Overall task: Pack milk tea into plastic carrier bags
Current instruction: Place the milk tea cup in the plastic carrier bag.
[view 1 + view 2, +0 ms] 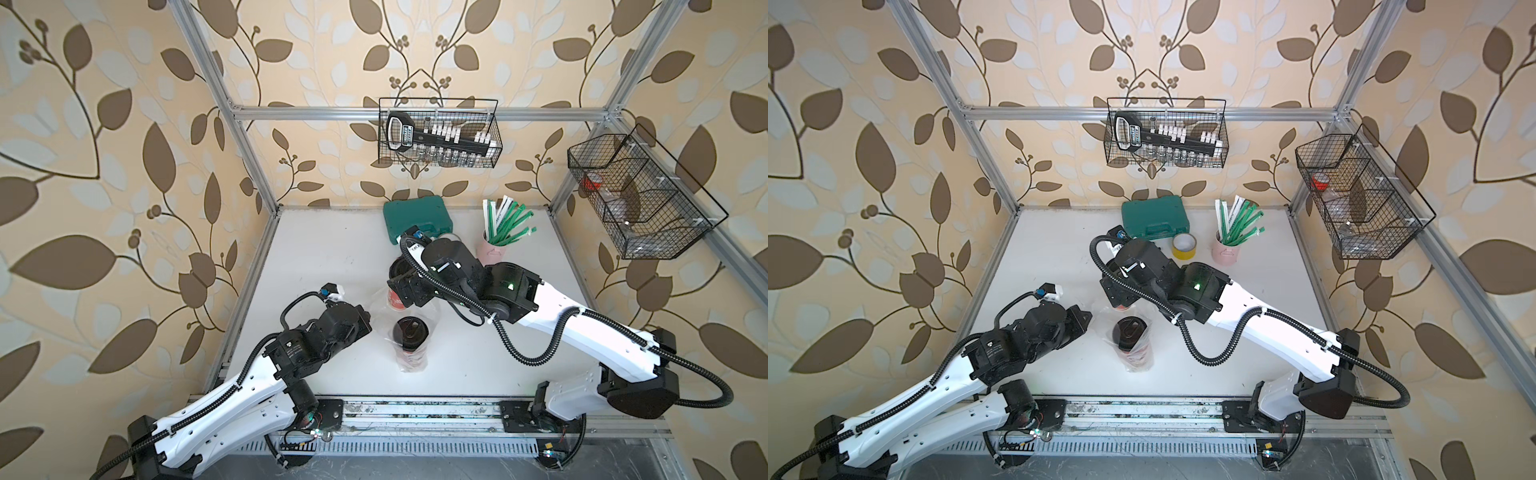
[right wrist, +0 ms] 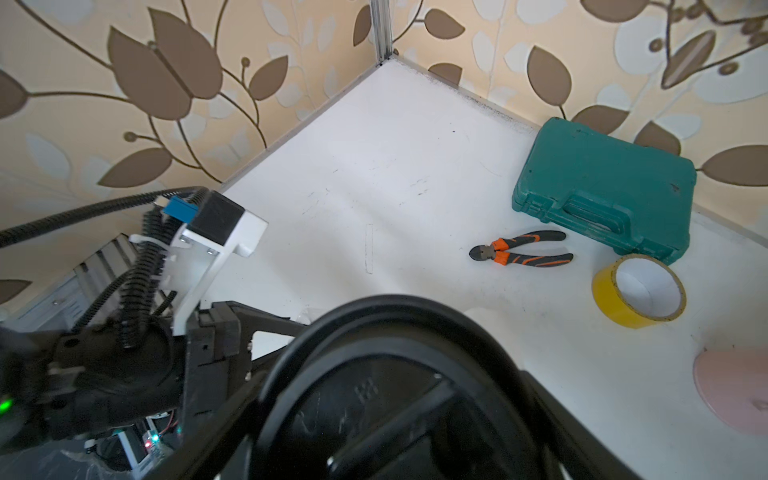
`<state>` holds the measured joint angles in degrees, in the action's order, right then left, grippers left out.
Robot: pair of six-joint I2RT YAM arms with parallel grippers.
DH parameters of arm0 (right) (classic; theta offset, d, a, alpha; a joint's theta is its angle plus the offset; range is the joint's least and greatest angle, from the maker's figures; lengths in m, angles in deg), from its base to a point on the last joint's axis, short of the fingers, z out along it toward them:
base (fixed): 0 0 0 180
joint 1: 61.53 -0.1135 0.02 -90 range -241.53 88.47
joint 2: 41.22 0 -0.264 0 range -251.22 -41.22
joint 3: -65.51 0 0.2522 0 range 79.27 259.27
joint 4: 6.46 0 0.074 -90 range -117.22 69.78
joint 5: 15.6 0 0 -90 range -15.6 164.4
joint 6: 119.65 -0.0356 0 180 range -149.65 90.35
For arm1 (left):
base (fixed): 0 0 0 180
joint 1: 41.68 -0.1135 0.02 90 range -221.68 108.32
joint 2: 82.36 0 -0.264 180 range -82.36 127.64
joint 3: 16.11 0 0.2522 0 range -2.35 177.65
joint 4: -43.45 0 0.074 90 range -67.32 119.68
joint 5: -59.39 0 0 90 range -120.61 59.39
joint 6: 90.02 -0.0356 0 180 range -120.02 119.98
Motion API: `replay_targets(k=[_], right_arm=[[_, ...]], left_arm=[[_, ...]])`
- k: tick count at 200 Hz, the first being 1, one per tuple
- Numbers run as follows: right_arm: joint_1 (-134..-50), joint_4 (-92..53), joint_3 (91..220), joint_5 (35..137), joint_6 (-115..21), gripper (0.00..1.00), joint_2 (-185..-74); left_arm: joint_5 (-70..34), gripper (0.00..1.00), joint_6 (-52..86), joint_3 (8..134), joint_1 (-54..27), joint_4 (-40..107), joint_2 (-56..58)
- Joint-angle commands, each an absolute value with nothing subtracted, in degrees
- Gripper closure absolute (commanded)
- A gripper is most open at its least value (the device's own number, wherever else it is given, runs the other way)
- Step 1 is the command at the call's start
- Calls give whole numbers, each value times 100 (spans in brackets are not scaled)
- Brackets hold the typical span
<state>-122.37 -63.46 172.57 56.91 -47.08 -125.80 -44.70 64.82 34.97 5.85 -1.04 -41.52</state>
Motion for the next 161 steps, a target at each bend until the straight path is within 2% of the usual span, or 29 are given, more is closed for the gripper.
replay_targets(k=[1, 128, 161], right_arm=[[-12204, -6267, 17087, 5369, -4604, 25, -12695], [-12055, -5829, 16571, 5453, -4598, 23, -13130], [-11919, -5525, 16292, 5757, -4672, 23, -13146]], left_arm=[[-4678, 100, 6391, 3706, 534, -94, -4252], [-4705, 100, 6431, 3673, 533, -90, -4246], [-4661, 100, 6422, 3714, 534, -121, -4193]])
